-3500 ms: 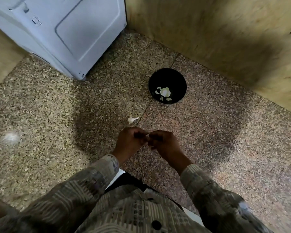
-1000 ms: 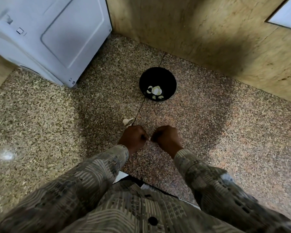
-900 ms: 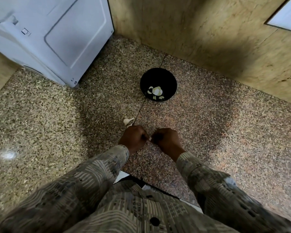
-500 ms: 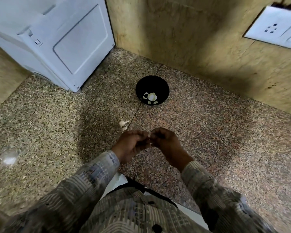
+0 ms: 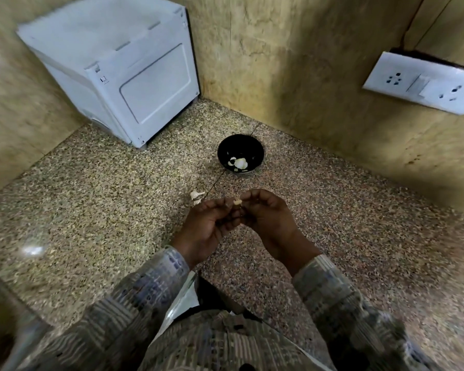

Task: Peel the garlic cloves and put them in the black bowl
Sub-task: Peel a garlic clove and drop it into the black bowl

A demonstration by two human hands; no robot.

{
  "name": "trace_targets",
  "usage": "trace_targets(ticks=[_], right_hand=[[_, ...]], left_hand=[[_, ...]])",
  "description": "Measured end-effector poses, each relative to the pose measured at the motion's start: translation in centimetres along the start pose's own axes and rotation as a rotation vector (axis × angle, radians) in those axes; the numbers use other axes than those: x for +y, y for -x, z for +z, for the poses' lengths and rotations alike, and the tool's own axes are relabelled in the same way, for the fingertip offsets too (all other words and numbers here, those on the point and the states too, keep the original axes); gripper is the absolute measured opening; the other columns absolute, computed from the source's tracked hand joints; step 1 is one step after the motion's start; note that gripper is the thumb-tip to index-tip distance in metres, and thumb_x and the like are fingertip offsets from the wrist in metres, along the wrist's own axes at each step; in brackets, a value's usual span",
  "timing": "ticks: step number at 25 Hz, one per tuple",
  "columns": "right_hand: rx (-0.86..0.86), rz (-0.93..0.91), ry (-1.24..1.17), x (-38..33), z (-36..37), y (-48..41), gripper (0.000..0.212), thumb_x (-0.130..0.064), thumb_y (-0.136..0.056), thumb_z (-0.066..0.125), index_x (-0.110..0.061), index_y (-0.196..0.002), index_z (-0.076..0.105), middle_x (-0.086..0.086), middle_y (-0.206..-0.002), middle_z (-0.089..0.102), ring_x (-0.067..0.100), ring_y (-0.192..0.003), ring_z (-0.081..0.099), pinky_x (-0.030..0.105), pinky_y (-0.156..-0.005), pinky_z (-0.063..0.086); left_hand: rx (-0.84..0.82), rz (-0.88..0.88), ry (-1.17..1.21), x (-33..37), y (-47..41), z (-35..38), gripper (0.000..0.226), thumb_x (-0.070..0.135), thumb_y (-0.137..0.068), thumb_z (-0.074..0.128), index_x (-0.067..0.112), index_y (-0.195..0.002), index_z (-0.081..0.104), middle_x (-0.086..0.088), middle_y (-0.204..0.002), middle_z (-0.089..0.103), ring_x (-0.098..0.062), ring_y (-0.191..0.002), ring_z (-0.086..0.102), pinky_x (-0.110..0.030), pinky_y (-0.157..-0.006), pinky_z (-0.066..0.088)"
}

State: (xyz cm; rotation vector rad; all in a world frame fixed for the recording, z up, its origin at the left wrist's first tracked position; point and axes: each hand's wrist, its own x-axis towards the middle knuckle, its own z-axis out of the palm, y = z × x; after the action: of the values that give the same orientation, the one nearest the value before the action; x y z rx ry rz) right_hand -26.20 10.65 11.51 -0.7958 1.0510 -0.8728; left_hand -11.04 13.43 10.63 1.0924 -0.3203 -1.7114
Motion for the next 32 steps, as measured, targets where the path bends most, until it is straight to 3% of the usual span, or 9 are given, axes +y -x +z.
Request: trace_targets(ticks=[5,8,13,16,19,22,25,28,32], right_hand=[[-0.143,-0.095,0.066,-1.6,-0.8,2.8,0.016,0.002,-0.097,0.060,0.001,-0.106,0.073,0.024,-0.100,0.075,0.030,-0.092,0.070,0.043,-0.090,0.057],[-0.168,-0.152,0.141,-1.8,-1.2,3.5,0.017,-0.005,-0.095,0.068,0.002,-0.110,0.073,0.026,-0.104,0.075,0.033,-0.094,0.071,0.045,-0.091,0.058],[-0.176,0.070,-0.128,-1.1,-0.9,3.5,0.020,-0.017,-0.101,0.063,0.000,-0.105,0.072,0.012,-0.086,0.068,0.020,-0.081,0.066,0.036,-0.081,0.055],[-0.142,0.161,-0.215,-0.2,-0.4,3.0,0.015,-0.017,-0.099,0.065,-0.004,-0.105,0.071,0.010,-0.086,0.068,0.017,-0.079,0.065,0.032,-0.077,0.056],[-0.060,0.226,-0.206,1.0,0.3,1.9,0.012,-0.016,-0.098,0.066,-0.007,-0.104,0.073,0.008,-0.089,0.071,0.017,-0.082,0.066,0.032,-0.077,0.056],[0.016,0.316,-0.136,2.6,0.6,0.5,0.009,-0.013,-0.097,0.066,-0.008,-0.097,0.074,0.006,-0.083,0.070,0.016,-0.076,0.066,0.032,-0.073,0.055],[0.065,0.417,0.024,4.8,0.3,-1.0,0.010,-0.008,-0.096,0.065,-0.005,-0.089,0.072,0.012,-0.080,0.069,0.018,-0.069,0.064,0.032,-0.065,0.052],[0.086,0.501,0.218,7.7,0.6,-2.9,0.014,-0.003,-0.095,0.064,0.008,-0.099,0.073,0.020,-0.084,0.069,0.021,-0.066,0.063,0.030,-0.059,0.051],[0.260,0.600,0.083,10.6,1.6,-7.0,0.010,-0.002,-0.095,0.067,0.006,-0.099,0.073,0.018,-0.081,0.069,0.021,-0.064,0.063,0.028,-0.053,0.054]], left_hand=[[-0.017,0.038,0.055,-0.4,2.5,1.2,0.013,0.010,-0.091,0.064,0.005,-0.088,0.075,-0.010,-0.080,0.074,-0.014,-0.068,0.071,-0.025,-0.065,0.061],[-0.034,0.068,0.014,-0.6,3.4,1.4,0.012,0.014,-0.089,0.068,0.004,-0.094,0.073,-0.008,-0.080,0.072,-0.013,-0.069,0.069,-0.025,-0.064,0.060],[-0.075,0.182,-0.119,-1.5,4.0,0.3,0.016,0.013,-0.093,0.067,0.000,-0.100,0.072,-0.012,-0.087,0.069,-0.014,-0.070,0.064,-0.024,-0.062,0.056],[-0.004,0.233,-0.189,-1.7,3.9,0.0,0.011,0.010,-0.090,0.070,0.004,-0.096,0.077,-0.013,-0.088,0.072,-0.018,-0.073,0.065,-0.027,-0.063,0.055],[0.188,0.344,-0.430,-2.0,3.3,-0.4,0.009,0.006,-0.086,0.077,0.006,-0.094,0.080,-0.012,-0.090,0.078,-0.025,-0.078,0.071,-0.033,-0.065,0.057],[0.282,0.383,-0.669,-2.6,1.9,-1.8,0.010,0.007,-0.082,0.079,0.017,-0.082,0.082,-0.001,-0.078,0.078,-0.026,-0.072,0.073,-0.037,-0.064,0.059],[0.339,0.424,-1.057,-3.9,-0.1,-4.2,0.012,0.021,-0.076,0.084,0.022,-0.068,0.076,0.009,-0.066,0.072,-0.006,-0.061,0.067,-0.024,-0.064,0.053],[0.329,0.391,-1.456,-4.8,-2.1,-7.1,0.027,0.039,-0.078,0.080,0.018,-0.065,0.068,0.004,-0.065,0.069,-0.012,-0.061,0.064,-0.028,-0.060,0.046],[0.269,0.186,-1.448,-4.2,-4.5,-11.6,0.052,0.057,-0.075,0.083,0.021,-0.055,0.050,0.006,-0.052,0.051,-0.008,-0.051,0.047,-0.027,-0.052,0.029]])
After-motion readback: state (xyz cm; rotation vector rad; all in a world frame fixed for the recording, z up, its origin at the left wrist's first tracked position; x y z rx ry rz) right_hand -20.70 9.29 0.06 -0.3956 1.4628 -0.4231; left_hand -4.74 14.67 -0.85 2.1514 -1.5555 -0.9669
